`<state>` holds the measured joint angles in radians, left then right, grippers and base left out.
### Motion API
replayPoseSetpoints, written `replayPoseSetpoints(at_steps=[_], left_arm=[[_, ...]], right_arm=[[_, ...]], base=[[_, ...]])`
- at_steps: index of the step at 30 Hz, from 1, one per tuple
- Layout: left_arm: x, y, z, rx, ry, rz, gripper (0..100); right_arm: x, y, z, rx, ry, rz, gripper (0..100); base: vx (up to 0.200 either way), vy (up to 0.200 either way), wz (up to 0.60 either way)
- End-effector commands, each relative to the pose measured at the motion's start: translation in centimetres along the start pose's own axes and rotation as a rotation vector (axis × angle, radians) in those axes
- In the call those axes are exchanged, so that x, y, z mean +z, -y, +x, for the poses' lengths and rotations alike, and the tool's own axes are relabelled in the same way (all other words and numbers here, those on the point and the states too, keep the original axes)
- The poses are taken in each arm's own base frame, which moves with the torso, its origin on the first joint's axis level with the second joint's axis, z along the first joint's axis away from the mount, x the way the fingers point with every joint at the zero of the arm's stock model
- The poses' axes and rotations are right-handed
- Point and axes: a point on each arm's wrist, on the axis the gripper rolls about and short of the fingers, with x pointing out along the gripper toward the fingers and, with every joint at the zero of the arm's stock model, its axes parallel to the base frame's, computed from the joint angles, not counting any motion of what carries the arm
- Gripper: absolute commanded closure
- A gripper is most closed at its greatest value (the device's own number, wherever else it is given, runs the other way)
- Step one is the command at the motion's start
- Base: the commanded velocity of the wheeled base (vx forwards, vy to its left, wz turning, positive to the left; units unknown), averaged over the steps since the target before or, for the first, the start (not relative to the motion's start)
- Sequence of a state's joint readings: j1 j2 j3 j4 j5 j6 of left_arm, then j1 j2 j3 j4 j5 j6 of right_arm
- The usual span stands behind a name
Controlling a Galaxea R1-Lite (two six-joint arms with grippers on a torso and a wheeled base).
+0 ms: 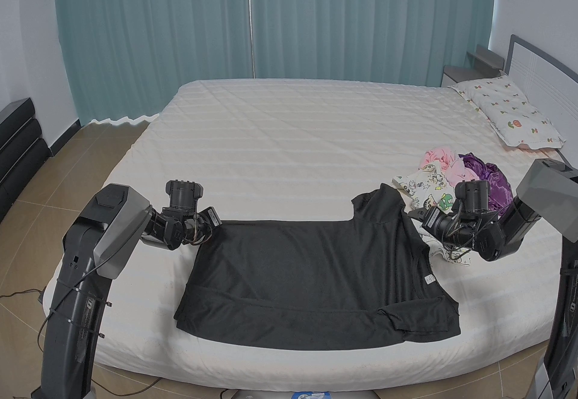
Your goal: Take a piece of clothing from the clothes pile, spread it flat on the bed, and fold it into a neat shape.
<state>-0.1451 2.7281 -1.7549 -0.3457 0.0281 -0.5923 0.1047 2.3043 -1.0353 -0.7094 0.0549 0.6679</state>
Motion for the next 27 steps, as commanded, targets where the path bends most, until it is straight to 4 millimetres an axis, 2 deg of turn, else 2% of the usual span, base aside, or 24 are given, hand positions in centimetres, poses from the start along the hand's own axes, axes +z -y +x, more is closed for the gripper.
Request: replayPoseSetpoints(at_steps=[1, 9, 13, 15, 18, 24, 27], left_arm=[[1.9, 0.2, -1.3, 0.035, 0.064, -0.015, 100], [2.4, 0.6, -3.2, 0.040, 0.058, -0.019, 100], [2.7, 1.0, -3.7, 0.035, 0.064, -0.018, 100], [2.8, 1.0, -4.1, 0.037, 0.060, -0.018, 100], [2.7, 0.9, -4.5, 0.041, 0.055, -0.018, 100], [2.5, 0.7, -4.9, 0.050, 0.043, -0.018, 100], [2.3, 0.4, -4.9, 0.056, 0.036, -0.018, 100]], right_arm=[[0.4, -0.5, 4.0, -0.044, -0.010, -0.041, 0], [0.2, -0.8, 8.4, -0.030, 0.015, -0.086, 0], [-1.1, -1.3, 10.5, -0.008, 0.014, -0.115, 0], [-0.9, -1.7, 11.3, 0.004, 0.039, -0.123, 0], [-1.5, -1.8, 12.2, 0.006, 0.036, -0.134, 0], [-0.2, -2.4, 13.7, -0.022, 0.095, -0.147, 0], [-0.2, -2.3, 14.3, -0.033, 0.092, -0.144, 0]], base=[[0.000, 0.000, 0.00], [0.000, 0.000, 0.00], [0.000, 0.000, 0.00], [0.000, 0.000, 0.00], [0.000, 0.000, 0.00], [0.000, 0.000, 0.00], [0.000, 0.000, 0.00]])
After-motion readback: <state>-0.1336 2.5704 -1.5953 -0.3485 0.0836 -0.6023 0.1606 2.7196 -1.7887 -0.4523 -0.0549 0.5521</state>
